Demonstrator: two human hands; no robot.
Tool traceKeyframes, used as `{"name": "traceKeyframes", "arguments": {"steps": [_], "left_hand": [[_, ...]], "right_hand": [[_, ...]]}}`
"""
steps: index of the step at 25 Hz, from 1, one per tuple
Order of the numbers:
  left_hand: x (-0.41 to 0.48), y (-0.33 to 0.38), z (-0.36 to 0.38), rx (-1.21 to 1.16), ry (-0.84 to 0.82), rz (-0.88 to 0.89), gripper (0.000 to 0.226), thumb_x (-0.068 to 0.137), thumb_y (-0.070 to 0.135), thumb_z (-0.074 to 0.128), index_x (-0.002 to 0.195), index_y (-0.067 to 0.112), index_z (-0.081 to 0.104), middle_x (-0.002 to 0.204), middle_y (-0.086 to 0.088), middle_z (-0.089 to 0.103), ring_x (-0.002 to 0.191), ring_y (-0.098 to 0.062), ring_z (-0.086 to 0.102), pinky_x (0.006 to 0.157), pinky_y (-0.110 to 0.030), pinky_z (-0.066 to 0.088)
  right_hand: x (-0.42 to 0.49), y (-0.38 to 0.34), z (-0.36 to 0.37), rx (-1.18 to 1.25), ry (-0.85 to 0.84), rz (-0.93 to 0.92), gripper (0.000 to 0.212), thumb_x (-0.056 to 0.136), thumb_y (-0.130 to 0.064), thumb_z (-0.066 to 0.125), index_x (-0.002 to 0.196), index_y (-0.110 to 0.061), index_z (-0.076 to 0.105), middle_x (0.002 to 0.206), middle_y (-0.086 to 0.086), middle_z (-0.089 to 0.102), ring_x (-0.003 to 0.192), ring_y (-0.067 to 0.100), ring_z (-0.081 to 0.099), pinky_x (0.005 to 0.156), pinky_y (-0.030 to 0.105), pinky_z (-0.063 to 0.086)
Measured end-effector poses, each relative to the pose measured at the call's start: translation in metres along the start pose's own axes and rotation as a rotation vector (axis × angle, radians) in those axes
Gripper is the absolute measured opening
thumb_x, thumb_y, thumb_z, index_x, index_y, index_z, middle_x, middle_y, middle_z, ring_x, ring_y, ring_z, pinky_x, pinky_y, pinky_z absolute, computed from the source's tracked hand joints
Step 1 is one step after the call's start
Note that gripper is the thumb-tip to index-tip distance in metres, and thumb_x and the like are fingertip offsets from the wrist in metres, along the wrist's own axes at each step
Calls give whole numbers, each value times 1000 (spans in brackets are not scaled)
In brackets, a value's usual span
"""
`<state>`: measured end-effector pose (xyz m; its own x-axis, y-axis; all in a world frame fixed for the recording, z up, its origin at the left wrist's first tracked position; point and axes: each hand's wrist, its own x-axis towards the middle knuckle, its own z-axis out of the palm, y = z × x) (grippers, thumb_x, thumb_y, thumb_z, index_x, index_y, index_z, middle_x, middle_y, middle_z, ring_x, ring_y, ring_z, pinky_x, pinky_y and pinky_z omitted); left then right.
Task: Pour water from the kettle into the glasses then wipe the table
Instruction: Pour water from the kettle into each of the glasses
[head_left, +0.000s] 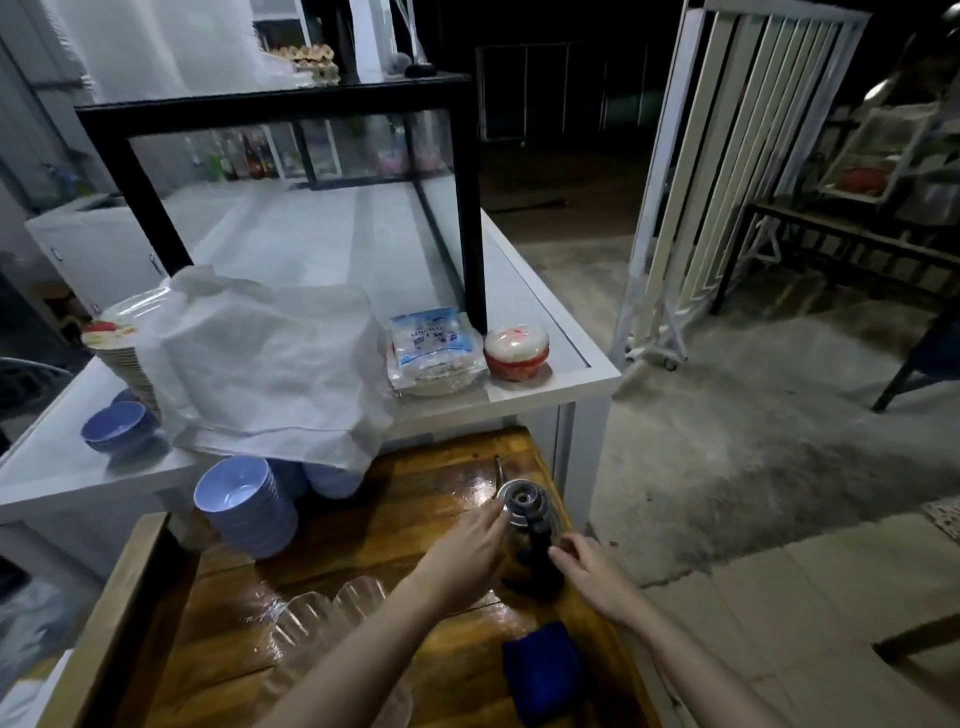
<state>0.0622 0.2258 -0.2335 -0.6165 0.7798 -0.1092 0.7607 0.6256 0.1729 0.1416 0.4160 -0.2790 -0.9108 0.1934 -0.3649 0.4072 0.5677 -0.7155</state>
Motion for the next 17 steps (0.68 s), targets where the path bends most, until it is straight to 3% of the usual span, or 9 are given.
{"name": "traceKeyframes", "arguments": {"steps": [3,6,8,10,12,15,17], "left_hand": [[30,4,9,27,-3,-14,63,102,38,31,154,14,5,163,-6,0,150,-21,2,122,-33,7],[53,3,13,18,-45,-36,65,102,40,30,154,14,0,163,-5,-5,150,-18,-6,123,-35,5],[66,0,17,19,-79,-50,67,102,41,29,154,14,-3,162,-4,-8,149,-18,-8,123,-37,5],[74,-2,22,30,-90,-44,66,102,43,26,153,15,-5,162,-5,-10,149,-17,-11,123,-38,2],[79,0,29,52,-94,-16,65,103,45,22,153,15,-6,162,-6,-10,148,-16,-13,122,-34,-3],[84,6,39,55,-68,19,66,101,50,16,153,14,-4,162,-7,-7,148,-16,-14,122,-34,-4],[84,11,45,43,-54,26,68,99,53,13,153,14,-5,162,-6,-8,148,-16,-15,122,-33,-6]], "right_hand": [[22,14,11,159,-34,15,37,101,-36,48,133,-16,51,122,0,57,110,11,57,83,16,46],[38,29,23,329,44,29,11,98,-34,54,105,-27,59,113,-3,64,113,19,60,96,39,51],[47,40,32,385,19,40,15,96,-46,52,96,-34,61,110,0,66,108,18,62,96,44,51],[50,43,40,436,-4,55,22,96,-53,46,96,-39,63,113,1,65,111,17,60,99,42,49],[49,36,44,559,-20,96,18,102,-41,43,101,-38,60,112,-7,62,113,14,57,101,36,46],[45,32,42,768,61,167,20,105,-26,39,115,-30,57,106,-15,60,103,5,56,84,21,45],[42,37,36,870,126,199,26,105,-22,40,108,-21,67,105,-4,67,101,10,61,75,21,48]]}}
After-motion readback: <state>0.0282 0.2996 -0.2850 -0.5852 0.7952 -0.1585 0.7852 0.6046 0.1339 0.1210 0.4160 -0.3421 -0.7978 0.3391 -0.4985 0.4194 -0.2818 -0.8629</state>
